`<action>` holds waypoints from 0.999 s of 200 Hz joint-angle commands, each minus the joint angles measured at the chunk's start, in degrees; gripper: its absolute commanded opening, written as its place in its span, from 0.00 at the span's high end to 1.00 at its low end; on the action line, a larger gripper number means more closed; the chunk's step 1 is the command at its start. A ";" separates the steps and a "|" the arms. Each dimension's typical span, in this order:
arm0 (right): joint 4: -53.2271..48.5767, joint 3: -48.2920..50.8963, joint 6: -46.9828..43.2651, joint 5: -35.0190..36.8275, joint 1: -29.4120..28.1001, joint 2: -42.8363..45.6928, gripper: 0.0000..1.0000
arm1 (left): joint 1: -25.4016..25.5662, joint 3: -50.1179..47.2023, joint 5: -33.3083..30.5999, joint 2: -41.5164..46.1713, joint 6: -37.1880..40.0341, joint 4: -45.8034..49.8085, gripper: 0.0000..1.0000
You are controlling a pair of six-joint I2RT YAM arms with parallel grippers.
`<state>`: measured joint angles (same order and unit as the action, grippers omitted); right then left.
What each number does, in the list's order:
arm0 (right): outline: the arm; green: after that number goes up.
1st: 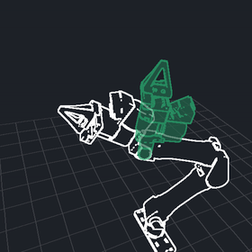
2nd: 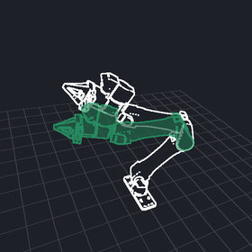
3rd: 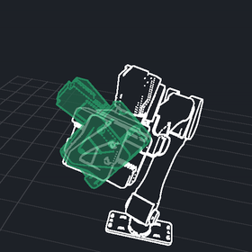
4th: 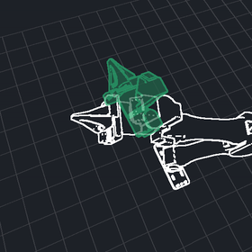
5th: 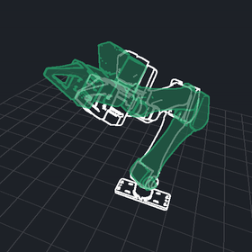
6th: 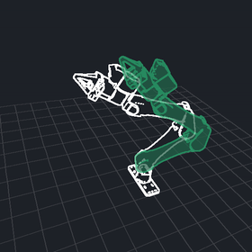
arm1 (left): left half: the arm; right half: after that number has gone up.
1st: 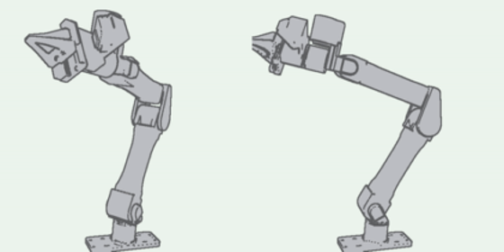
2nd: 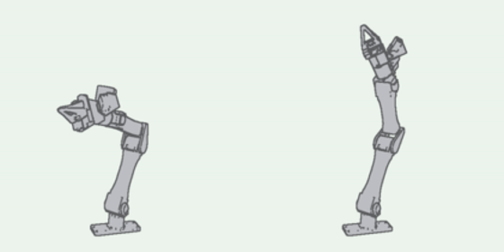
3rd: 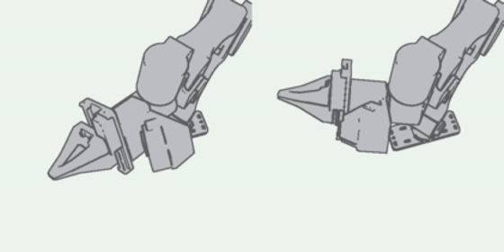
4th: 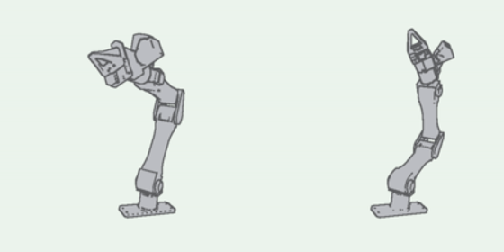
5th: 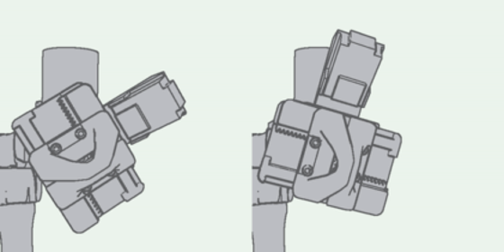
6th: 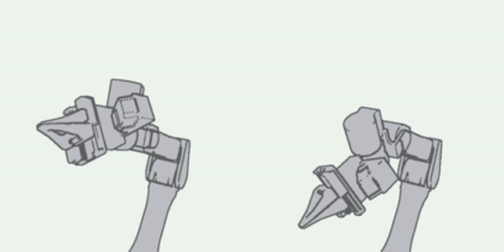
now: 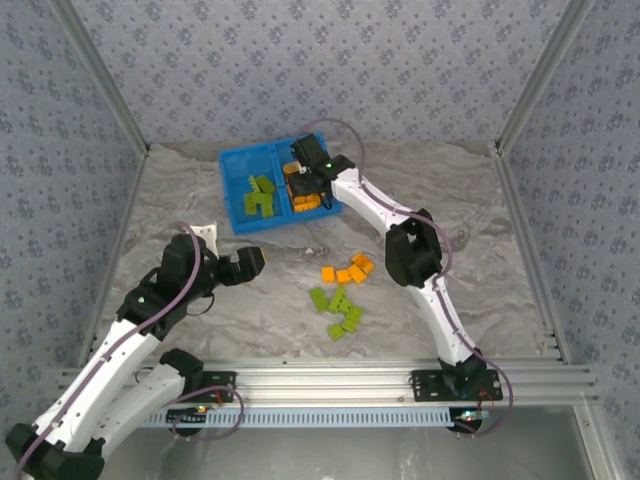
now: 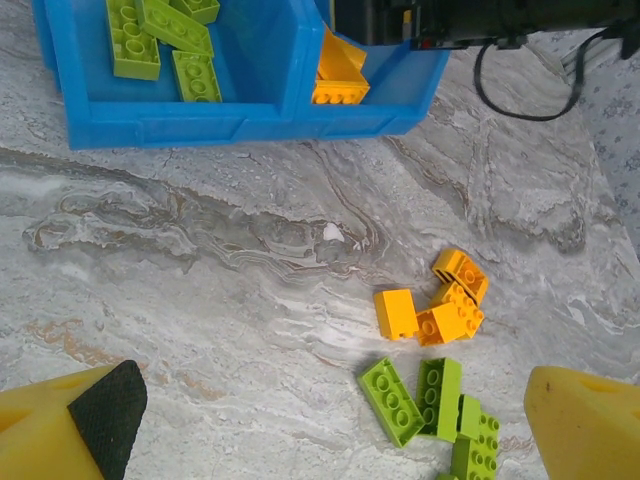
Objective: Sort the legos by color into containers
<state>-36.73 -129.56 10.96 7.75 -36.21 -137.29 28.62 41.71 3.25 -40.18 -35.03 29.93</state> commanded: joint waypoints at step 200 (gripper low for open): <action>10.10 68.47 1.56 -5.33 1.53 41.59 0.29 | 0.82 0.03 0.18 -6.53 -0.13 -5.52 0.01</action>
<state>-29.26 -59.59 15.77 6.83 -36.53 -92.20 29.04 41.71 3.38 -47.00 -35.05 26.68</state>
